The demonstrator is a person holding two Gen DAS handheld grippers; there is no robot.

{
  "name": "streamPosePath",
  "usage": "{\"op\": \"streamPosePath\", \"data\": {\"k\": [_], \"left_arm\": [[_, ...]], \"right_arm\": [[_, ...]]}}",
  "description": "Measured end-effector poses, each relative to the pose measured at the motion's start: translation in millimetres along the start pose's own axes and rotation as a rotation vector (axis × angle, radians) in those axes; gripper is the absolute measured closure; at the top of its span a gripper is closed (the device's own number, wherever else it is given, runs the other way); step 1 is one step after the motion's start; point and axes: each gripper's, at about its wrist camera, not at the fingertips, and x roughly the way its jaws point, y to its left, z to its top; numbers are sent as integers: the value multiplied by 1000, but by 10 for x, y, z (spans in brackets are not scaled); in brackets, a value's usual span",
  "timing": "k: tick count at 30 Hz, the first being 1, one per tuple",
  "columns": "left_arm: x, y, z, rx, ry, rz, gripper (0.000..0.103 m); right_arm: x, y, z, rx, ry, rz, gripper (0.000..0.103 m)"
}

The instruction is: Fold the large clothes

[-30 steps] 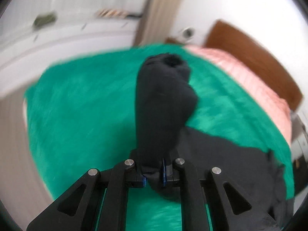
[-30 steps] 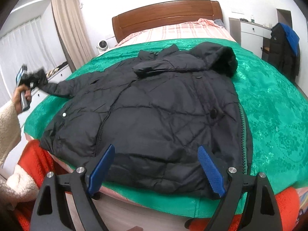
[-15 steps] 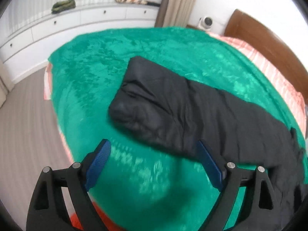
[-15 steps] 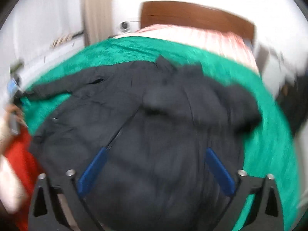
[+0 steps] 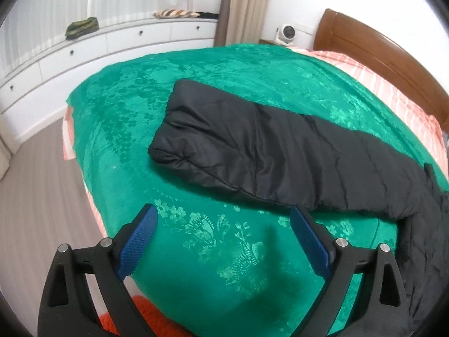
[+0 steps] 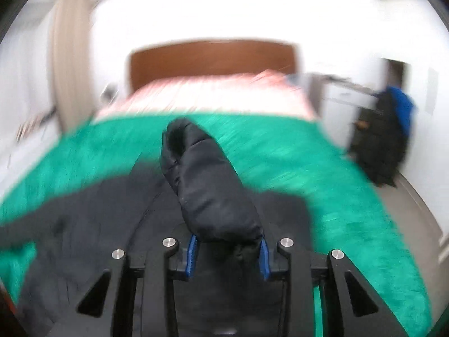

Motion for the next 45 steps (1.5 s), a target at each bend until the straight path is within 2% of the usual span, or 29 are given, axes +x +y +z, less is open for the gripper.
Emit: {"op": "streamPosePath", "data": {"k": [3,5,7,8,11,15,16,18,19,20,23,25,27,30,33,37,45], "left_arm": [[-52,-44,-16,19,-23,12,7],[-68,-77,-27,36,-36,24,7],[-59,-119,-39,56,-40,42,7],[-51,-156,-49,74,-41,55,7],[-48,-242,-71,119,-51,83,7],[-48,-370,-115,190,-56,110,7],[-46,-401,-129,209,-55,112,7],[-57,-453,-150,239,-58,106,6],[-74,-475,-159,255,-64,99,5],[-86,-484,-162,260,-69,96,4],[-152,-507,-175,266,-74,64,2],[-175,-507,-193,261,-56,29,2],[-200,-539,-240,259,-40,-10,2],[-216,-674,-313,302,-32,-54,2],[-171,-849,-375,386,-10,-75,2],[29,-972,-466,447,88,-99,2],[155,-884,-457,371,148,-135,0]], "right_arm": [[-439,-977,205,122,-57,-142,70],[-665,-1613,165,179,-60,-268,70],[-726,-2039,34,226,-31,-341,70],[-710,-2298,-142,255,10,-390,70],[-545,-2681,-625,295,123,-476,75],[-305,-3069,-1446,465,277,-492,74],[-299,-3082,-1583,504,294,-491,73],[-368,-3056,-1823,560,303,-497,62],[-454,-2989,-1885,573,286,-498,45],[-544,-2904,-1907,575,260,-500,31],[-952,-2412,-1914,539,136,-474,14],[-1133,-1950,-1958,518,70,-372,6],[-1223,-1576,-2040,487,34,-291,4],[-1073,-1072,-2222,371,19,-195,4],[-795,-764,-2240,216,108,-135,4],[-685,-689,-2312,177,132,-141,4],[-553,-791,-2442,246,199,-142,4]]}}
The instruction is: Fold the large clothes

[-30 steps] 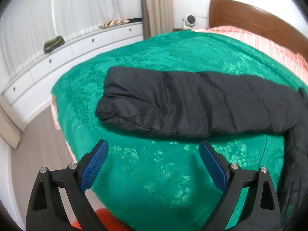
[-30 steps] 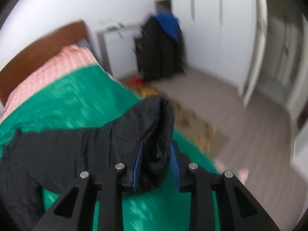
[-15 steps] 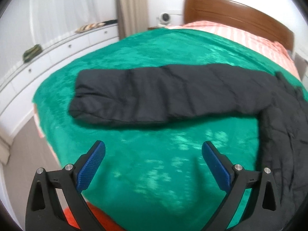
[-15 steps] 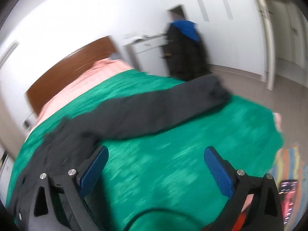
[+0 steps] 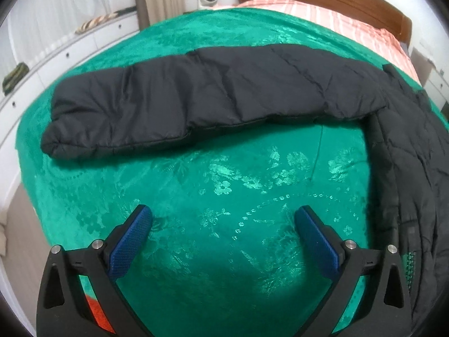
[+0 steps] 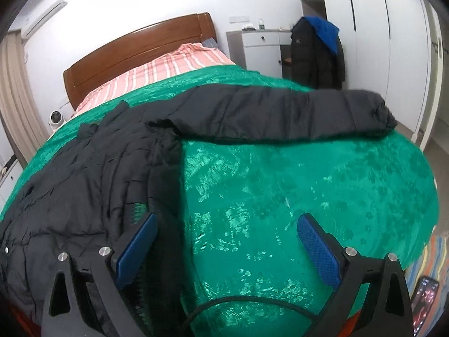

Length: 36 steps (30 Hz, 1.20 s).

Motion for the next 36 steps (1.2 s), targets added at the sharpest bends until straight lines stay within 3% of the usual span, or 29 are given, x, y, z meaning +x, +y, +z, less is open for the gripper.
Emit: {"op": "streamPosePath", "data": {"k": [8,36], "left_arm": [[16,-26,-21,-9,4,0,0],[7,-68,-85,14,-15,11,0]], "right_arm": [[121,-143,-36,76,60,17,4],[267,-136,-40,84,84,11,0]]}}
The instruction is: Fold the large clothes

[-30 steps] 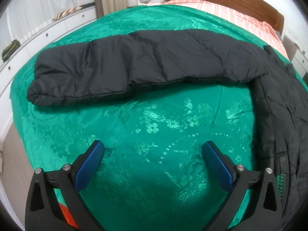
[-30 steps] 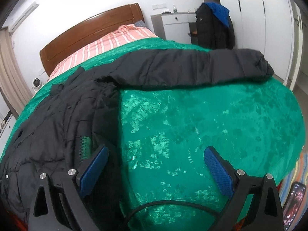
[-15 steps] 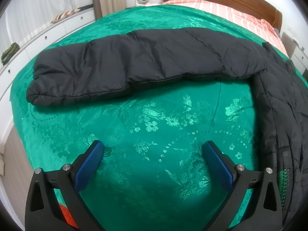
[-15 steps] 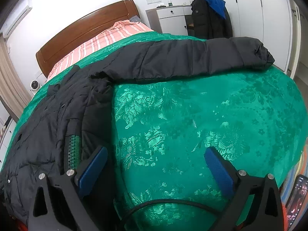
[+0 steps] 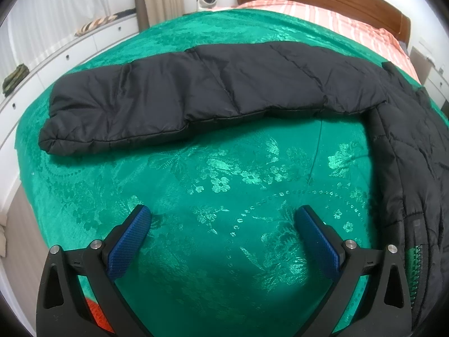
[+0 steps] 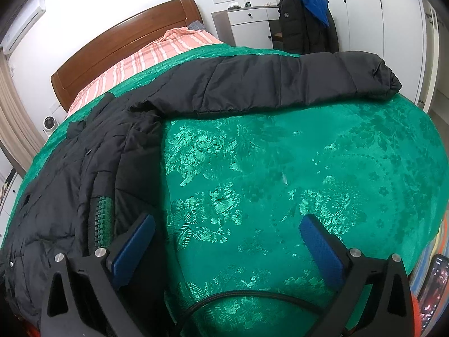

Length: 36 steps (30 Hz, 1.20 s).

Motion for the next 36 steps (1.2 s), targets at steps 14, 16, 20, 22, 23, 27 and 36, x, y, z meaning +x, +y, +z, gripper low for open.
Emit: {"op": "streamPosePath", "data": {"k": [14,16,20,22,23,27,36], "left_arm": [[0,-6,-5,0,-1,0,0],[-2,-7,-4,-1,-2,-1,0],[-31,-12,2,-5,-7,-7,0],[-53,-17,3,-3,-13,-9,0],[-62,-18,2,-1,-15,-9,0],[-170,-31,2,16,-48,-16,1],[-417,33,30,8,-153,-30,1]], "right_arm": [[2,-2,-11,4,2,0,0],[4,-7,-7,5,2,1,0],[22,-18,-16,16,6,6,0],[25,-22,-17,19,8,7,0],[23,-19,-18,19,7,6,0],[33,-1,-42,13,9,-7,0],[-393,-824,476,351,-115,201,0]]}}
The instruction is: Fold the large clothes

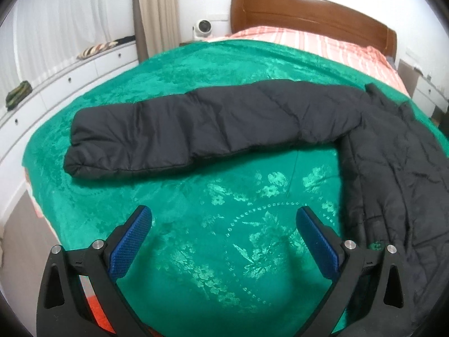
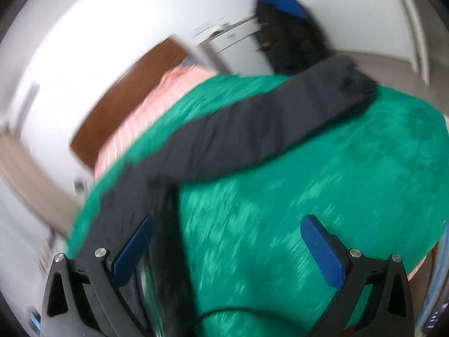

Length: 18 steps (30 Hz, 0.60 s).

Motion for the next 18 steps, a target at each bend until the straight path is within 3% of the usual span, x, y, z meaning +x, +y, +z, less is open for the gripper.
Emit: {"op": "streamPosePath", "data": {"k": [3,7,9,10,11,13,18], "left_arm": [[68,61,30,-29,17,-6,1],[97,132,27,-73,28,-20,1],[98,162,22,-92,27,-16,1],[95,161,16,-97,26,-12,1],[94,166,13,-102,26,-9,1],[92,170,8,-111,25,-6,1],[126,108,12,-87,24,-20,1]], "right_arm": [[127,-509,375,212,3,-50,3],[485,-1029,785,381,19,-76,15],[673,-1186,959,429,14,-82,24],[699,-1191,1023,421,-8,-111,44],[722,-1139,1120,386,-25,-174,73],[719,-903,1265,307,-33,-220,85],[379,757,1723,-140,-111,-77,90]]}}
